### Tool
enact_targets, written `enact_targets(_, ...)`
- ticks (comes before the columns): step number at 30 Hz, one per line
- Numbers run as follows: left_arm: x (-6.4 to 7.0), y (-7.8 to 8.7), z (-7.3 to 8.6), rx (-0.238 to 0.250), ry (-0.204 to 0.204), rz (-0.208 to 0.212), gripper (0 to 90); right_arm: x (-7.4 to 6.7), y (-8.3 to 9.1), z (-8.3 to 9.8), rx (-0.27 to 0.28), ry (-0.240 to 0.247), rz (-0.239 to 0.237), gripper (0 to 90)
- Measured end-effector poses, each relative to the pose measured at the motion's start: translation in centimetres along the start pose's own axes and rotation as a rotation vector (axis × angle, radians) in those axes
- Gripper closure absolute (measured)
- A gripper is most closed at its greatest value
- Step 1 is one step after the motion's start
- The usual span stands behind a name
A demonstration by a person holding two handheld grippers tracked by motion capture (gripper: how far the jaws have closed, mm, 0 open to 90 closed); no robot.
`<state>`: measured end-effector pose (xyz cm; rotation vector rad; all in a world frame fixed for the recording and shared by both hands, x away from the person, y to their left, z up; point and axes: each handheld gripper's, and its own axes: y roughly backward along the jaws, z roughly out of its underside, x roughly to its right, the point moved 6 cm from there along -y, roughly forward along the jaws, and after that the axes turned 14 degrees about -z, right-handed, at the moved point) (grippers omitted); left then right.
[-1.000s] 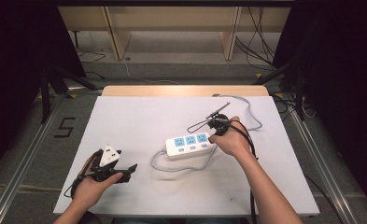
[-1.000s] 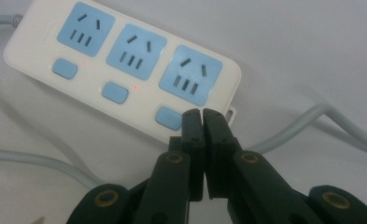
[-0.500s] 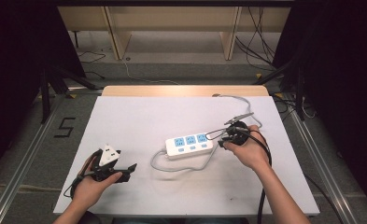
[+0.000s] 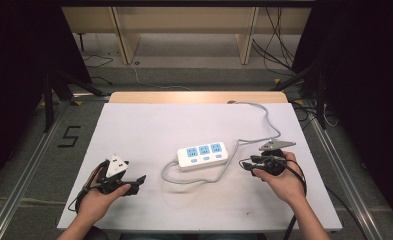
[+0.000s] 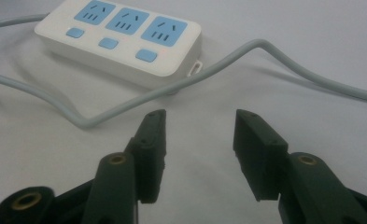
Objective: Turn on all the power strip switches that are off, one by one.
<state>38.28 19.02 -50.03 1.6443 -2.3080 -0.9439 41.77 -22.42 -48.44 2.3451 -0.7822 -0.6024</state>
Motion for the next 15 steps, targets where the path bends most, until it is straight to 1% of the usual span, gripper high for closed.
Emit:
enact_targets(4,-0.1,0.0,0.0,-0.004,0.000,-0.002,21.5,-0.5,0.4,1.0,0.051,0.026,0.008,50.8)
enact_targets(6,-0.1,0.0,0.0,-0.003,0.005,-0.002,21.5,-0.6,0.6,1.3,0.068,0.027,0.017,49.2)
enact_targets(7,-0.1,0.0,0.0,-0.006,-0.001,-0.002,21.5,-0.6,0.7,1.4,0.071,0.027,0.019,48.8)
enact_targets(9,-0.1,0.0,0.0,-0.004,0.003,-0.003,21.5,-0.6,0.8,1.4,0.073,0.033,0.018,48.5)
enact_targets(13,-0.2,0.0,0.1,-0.002,0.010,-0.003,21.3,-0.6,1.1,1.2,0.104,0.035,0.026,47.8)
enact_targets(15,-0.3,-0.1,0.1,-0.007,0.003,-0.007,21.1,-0.6,1.1,1.2,0.107,0.035,0.034,47.3)
